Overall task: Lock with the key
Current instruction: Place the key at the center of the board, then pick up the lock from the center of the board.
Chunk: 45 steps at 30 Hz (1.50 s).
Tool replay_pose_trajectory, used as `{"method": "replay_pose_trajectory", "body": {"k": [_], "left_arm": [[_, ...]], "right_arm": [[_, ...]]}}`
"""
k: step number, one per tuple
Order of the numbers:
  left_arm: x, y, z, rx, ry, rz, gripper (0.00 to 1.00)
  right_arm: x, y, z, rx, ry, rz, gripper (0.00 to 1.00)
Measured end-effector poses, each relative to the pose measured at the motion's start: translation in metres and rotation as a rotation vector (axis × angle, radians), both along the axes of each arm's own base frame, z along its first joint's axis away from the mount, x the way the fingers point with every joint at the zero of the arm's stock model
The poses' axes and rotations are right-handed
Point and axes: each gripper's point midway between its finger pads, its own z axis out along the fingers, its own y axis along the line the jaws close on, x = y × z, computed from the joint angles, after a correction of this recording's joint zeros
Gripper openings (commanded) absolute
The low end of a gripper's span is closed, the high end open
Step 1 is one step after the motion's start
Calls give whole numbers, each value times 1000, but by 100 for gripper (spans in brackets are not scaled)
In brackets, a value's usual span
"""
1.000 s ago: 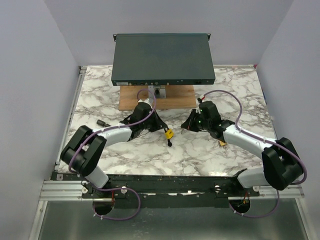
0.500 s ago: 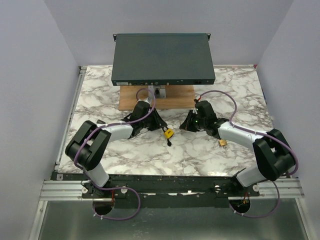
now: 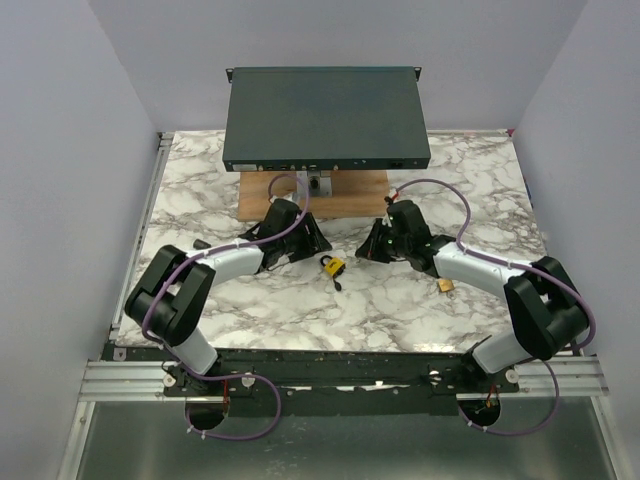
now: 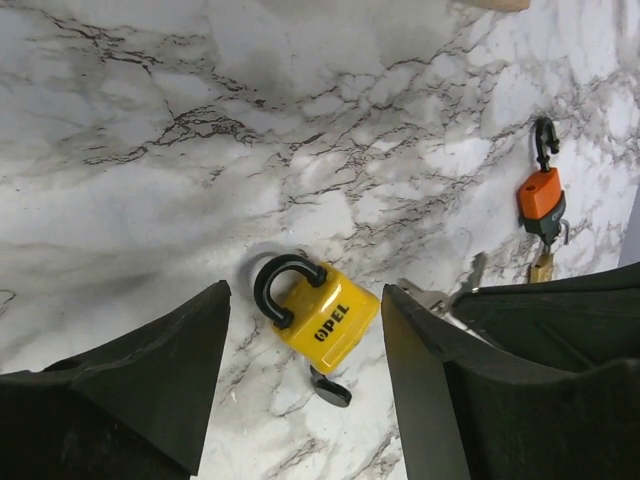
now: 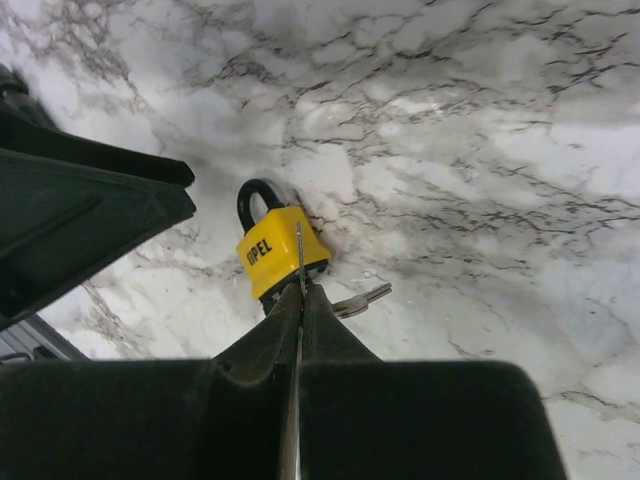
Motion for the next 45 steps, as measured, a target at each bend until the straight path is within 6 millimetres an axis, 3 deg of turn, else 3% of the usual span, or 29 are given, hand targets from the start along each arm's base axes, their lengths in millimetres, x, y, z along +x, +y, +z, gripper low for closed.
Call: {"method": "replay_pose_trajectory", "body": {"k": [7,13,17,22,27,32,36,38,42,45], "left_arm": [[-10,14,41,-14,-83,20,70],[-29,30,52,7,-105,24,70],[-38,36,59,12,-115,18,70],[-46,40,66,6,-128,14,70],[-55,42,75,-4,-137,-2,71],[-64,45,88,-20,-160,-25,71],[-71,46,96,-28,-174,-41,71],[-73,47,99,-29,-177,-46,71],[-78,47,106,-42,-183,-61,71],[-79,46,113,-51,-190,-73,71]], "right_arm": [[-5,34,9,-13,-32,68,1],[2,44,-2,-54,-17,76,2],[5,45,-11,-83,-2,73,24],[10,45,-7,-94,-21,68,49],[19,41,3,-115,-51,29,60],[24,13,29,-171,-108,-88,62],[33,-36,54,-198,-151,-280,59],[35,-73,51,-229,-135,-399,59],[32,-153,21,-328,-33,-616,59],[25,-190,5,-386,42,-719,64]]}}
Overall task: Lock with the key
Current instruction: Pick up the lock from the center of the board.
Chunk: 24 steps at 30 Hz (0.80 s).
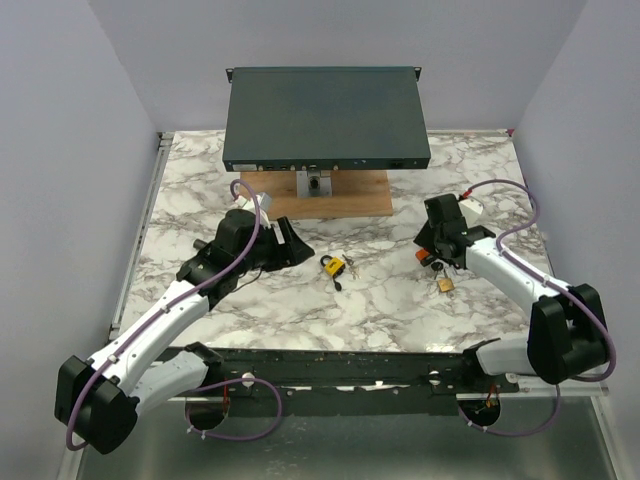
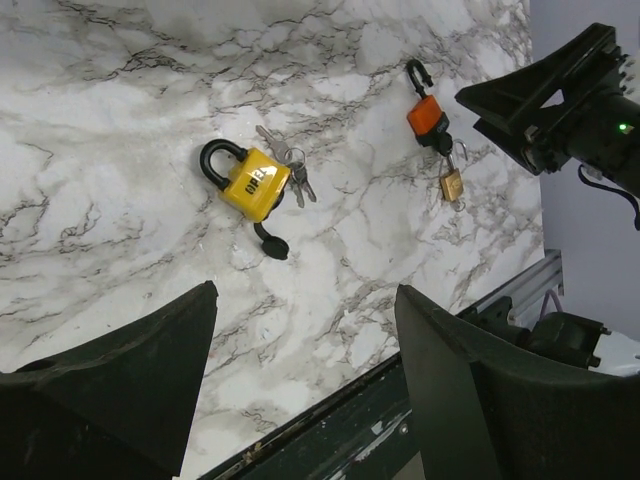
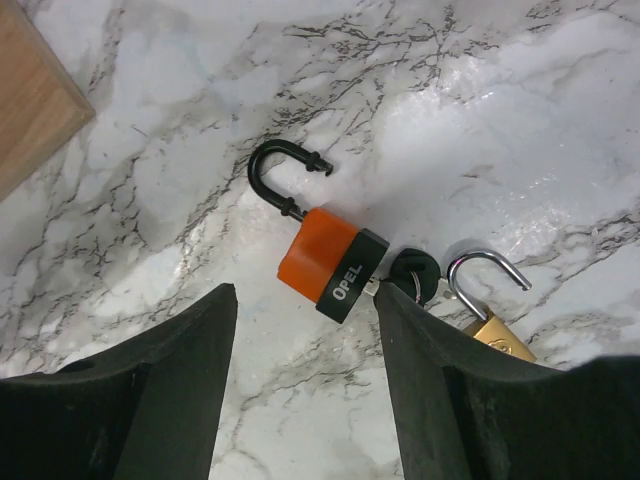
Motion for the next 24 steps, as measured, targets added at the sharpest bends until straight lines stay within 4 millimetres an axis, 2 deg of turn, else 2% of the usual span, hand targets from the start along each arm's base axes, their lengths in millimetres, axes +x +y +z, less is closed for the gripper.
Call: {"method": "replay_pose_trajectory", "body": {"k": [4,8,20,24], "left_arm": [[0,-2,10,-11,-20,-14,71],[0,-3,15,-13,-32,-23,71],[-2,-4,15,-18,-29,-34,71],[-2,-4,15,-18,-28,-35,71]], "right_arm": [[-3,-8,-10,-22,39,-34,73],[-4,-11,-24,-44,80,-49,74],[6,-10,-48,-86,148,-42,58],[7,-10,-52,-96,149,-34,47]]}}
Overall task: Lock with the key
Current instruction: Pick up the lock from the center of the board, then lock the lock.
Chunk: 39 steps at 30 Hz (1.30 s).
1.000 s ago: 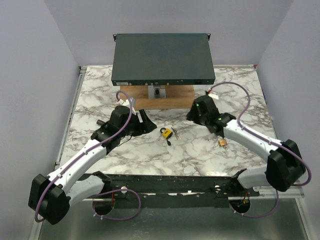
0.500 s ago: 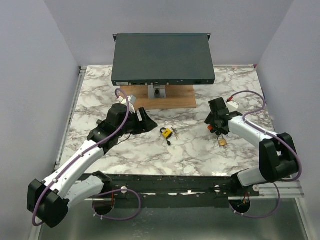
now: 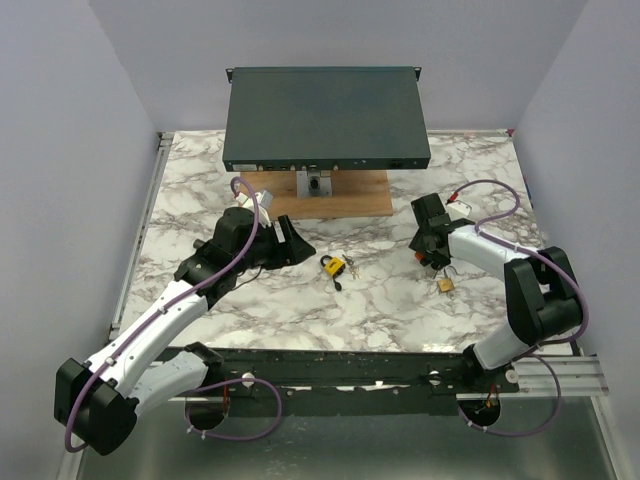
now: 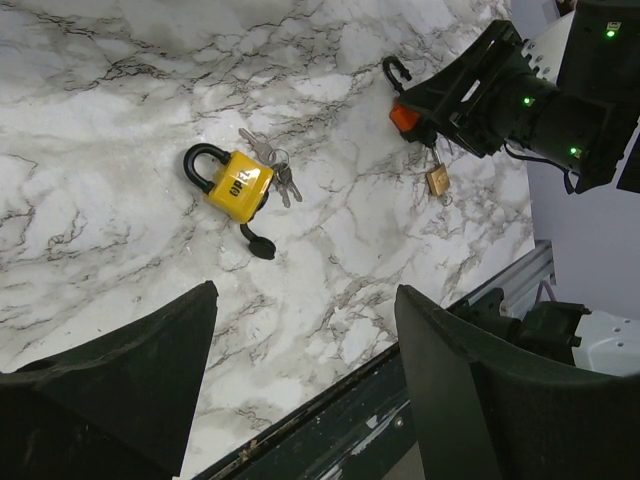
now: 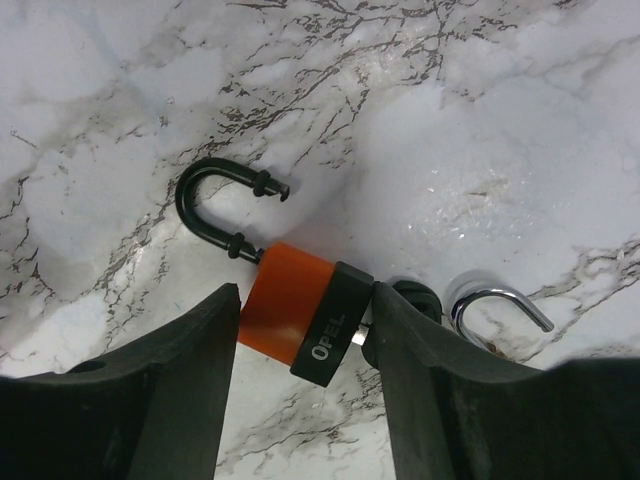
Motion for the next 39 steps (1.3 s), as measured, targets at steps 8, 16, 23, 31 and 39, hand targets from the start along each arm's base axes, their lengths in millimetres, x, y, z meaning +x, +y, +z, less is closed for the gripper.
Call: {"method": "replay_pose_trajectory", "body": {"k": [8,16,23,31,39], "left_arm": [[2,-2,-2,6,12,-1,70],[5,-12,1,27,5,-55,69],[-4,-52,33,52,-109,-228,67],[5,-75,92,79,-347,-347,63],[17,-91,141,124,-563,-474,59]], "right_arm": [[5,3,0,-9,-27,32,17],[-11,16,11,34,-56,133,7],[-13,39,65,154,-205,275,5],[-24,82,132,332,-335,511,5],[-36,123,224,499,-485,729,5]]}}
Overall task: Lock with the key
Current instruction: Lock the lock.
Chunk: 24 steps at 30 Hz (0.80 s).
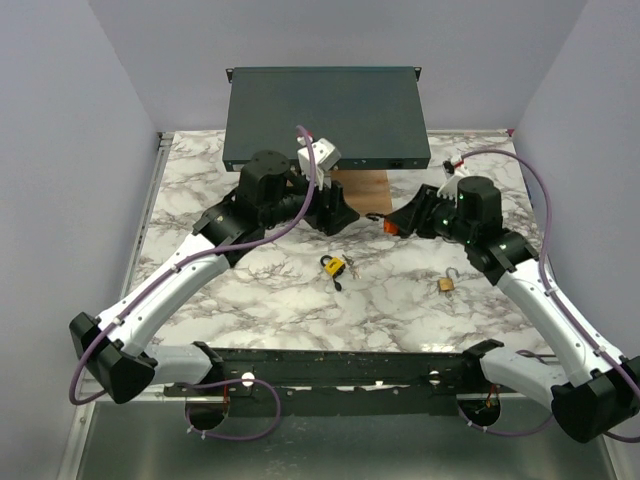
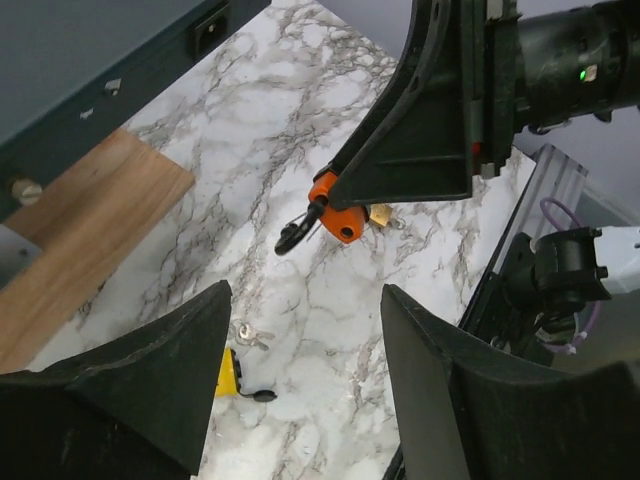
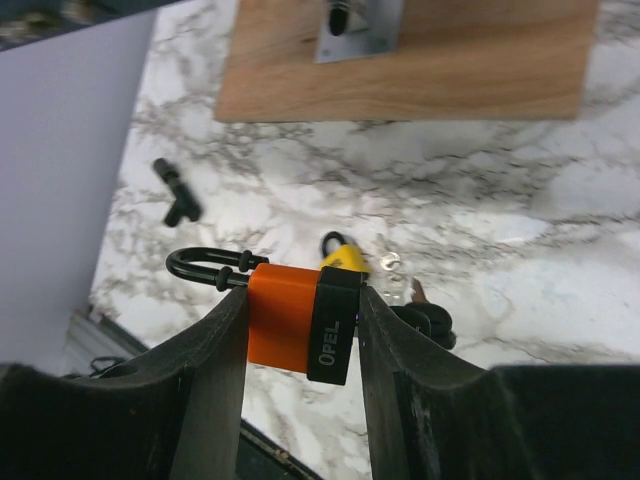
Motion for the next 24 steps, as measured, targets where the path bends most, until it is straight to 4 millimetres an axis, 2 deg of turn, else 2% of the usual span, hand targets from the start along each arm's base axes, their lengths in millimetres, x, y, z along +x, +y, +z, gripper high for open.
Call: {"method": "replay_pose_trajectory", "body": {"k": [4,9,18,24], "left_arm": [[3,-8,5,38,-32,-69,56],[1,-14,11,64,-52,-132,52],[-12,-16,10,72,-43,-212,46],[-15,-17,10,67,-38,-225,39]], "right_arm": [[-10,13,32,53,-35,90,5],[-20,22,53,92,-54,164,5],[-30,27,76,119,-72,216,5],[-30,28,77,120,-68,220,5]]}}
